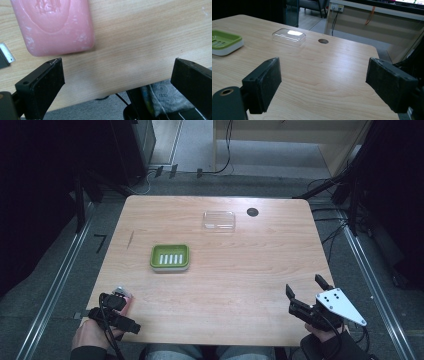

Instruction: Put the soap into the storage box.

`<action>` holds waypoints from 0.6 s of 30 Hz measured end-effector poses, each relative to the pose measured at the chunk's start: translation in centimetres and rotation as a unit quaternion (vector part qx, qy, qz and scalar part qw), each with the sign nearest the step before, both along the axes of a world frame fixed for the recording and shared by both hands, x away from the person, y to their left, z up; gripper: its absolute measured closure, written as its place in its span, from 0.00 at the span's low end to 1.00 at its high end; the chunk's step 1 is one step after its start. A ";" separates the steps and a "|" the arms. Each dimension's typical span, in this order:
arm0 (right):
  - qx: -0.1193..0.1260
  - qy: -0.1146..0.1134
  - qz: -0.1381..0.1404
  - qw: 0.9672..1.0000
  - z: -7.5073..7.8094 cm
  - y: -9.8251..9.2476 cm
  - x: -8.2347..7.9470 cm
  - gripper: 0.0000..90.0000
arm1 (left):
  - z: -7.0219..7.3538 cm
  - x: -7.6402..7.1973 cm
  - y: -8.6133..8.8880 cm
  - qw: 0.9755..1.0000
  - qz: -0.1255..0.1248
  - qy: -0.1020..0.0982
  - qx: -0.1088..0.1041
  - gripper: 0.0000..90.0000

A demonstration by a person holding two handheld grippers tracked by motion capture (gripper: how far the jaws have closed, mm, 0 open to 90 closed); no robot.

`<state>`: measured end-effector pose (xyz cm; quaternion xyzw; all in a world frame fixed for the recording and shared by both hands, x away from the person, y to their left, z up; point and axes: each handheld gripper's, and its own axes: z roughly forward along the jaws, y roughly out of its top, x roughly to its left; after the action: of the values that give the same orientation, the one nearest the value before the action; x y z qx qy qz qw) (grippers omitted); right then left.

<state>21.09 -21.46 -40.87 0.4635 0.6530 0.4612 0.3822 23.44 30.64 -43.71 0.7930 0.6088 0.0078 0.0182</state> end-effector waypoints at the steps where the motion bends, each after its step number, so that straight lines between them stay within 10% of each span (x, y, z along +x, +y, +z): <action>1: 0.000 0.000 0.000 1.000 0.0 0.0 0.0 0.15 | -0.1 0.1 0.0 1.000 0.002 0.003 0.000 0.00; 18: -0.005 0.005 0.004 1.000 0.0 0.1 0.1 0.15 | 0.4 1.8 1.4 1.000 0.016 -0.018 0.013 0.00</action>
<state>21.19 -21.34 -40.90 0.4611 0.6592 0.4570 0.3794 25.25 32.06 -43.35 0.7828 0.6213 0.0299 0.0185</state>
